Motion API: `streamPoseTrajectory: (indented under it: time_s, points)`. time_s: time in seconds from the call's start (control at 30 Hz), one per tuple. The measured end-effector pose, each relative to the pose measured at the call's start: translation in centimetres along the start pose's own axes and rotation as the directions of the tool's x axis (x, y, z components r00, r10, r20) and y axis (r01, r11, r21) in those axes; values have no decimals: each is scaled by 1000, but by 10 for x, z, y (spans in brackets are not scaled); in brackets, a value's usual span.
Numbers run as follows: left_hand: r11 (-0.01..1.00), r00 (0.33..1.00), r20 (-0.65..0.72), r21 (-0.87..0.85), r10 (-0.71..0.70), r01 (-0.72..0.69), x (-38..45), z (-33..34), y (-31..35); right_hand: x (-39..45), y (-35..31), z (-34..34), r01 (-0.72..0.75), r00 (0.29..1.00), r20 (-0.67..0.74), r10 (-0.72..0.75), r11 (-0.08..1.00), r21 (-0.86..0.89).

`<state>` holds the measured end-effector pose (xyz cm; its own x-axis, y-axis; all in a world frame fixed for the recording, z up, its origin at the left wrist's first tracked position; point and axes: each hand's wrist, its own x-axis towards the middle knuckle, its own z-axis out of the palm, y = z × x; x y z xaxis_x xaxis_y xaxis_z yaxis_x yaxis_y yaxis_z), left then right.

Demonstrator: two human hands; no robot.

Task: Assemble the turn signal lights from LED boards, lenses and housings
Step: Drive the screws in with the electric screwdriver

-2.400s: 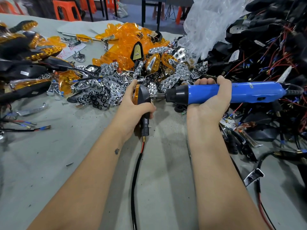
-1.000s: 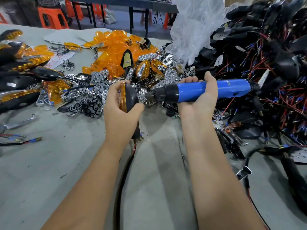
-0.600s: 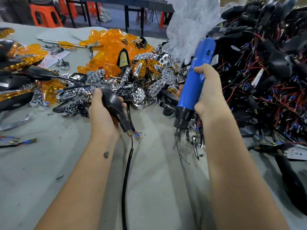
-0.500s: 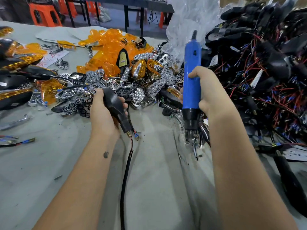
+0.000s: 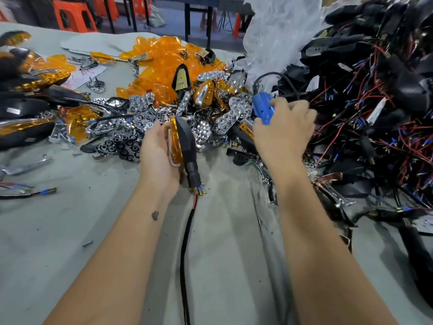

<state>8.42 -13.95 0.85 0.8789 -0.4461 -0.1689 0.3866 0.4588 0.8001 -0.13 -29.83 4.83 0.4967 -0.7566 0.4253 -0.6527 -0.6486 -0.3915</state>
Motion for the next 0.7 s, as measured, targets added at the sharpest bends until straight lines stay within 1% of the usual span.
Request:
streamPoseTrajectory:
  time_s: [0.03,0.07,0.1,0.13,0.17,0.23,0.3,0.37,0.43,0.5,0.53,0.63,0.7]
  points:
    - [1000,1000,22,-7,1,-1,0,1,0,-8,-12,1,63,998,16,-65,991,118]
    - [1000,999,42,-5,-1,1,1,1,0,-20,-25,2,88,989,88,-117,957,277]
    - [1000,998,58,-5,-12,12,0,3,-1,-34,-38,5,68,967,194,-165,901,429]
    - [999,997,68,-25,-34,36,-1,4,0,-49,-50,10,21,936,287,-203,846,532]
    - [997,997,66,-58,-51,55,-3,5,0,-61,-59,14,-13,906,352,-233,818,575]
    - [997,999,37,-69,-14,17,-4,2,1,-78,-68,26,-34,875,405,-264,802,597]
    - [998,999,40,-59,19,-17,-3,-1,1,-81,-68,34,-70,885,392,-251,761,644]
    - [995,996,91,-101,-12,22,-2,-2,0,-80,-65,39,-116,902,371,-221,704,701]
    - [993,991,128,-105,-32,46,-1,0,-2,-81,-64,42,-195,897,400,-188,643,741]
    - [998,990,137,-50,-29,36,-1,4,-5,-82,-64,42,-282,891,429,-149,558,780]
    - [999,991,129,-35,-17,22,-1,5,-6,-82,-63,42,-283,902,411,-135,534,797]
    - [999,996,91,-53,5,-1,-1,7,-9,-82,-62,41,-224,940,322,-112,507,832]
    - [999,998,61,-54,-2,6,-2,8,-9,-84,-63,41,-235,945,312,-99,459,857]
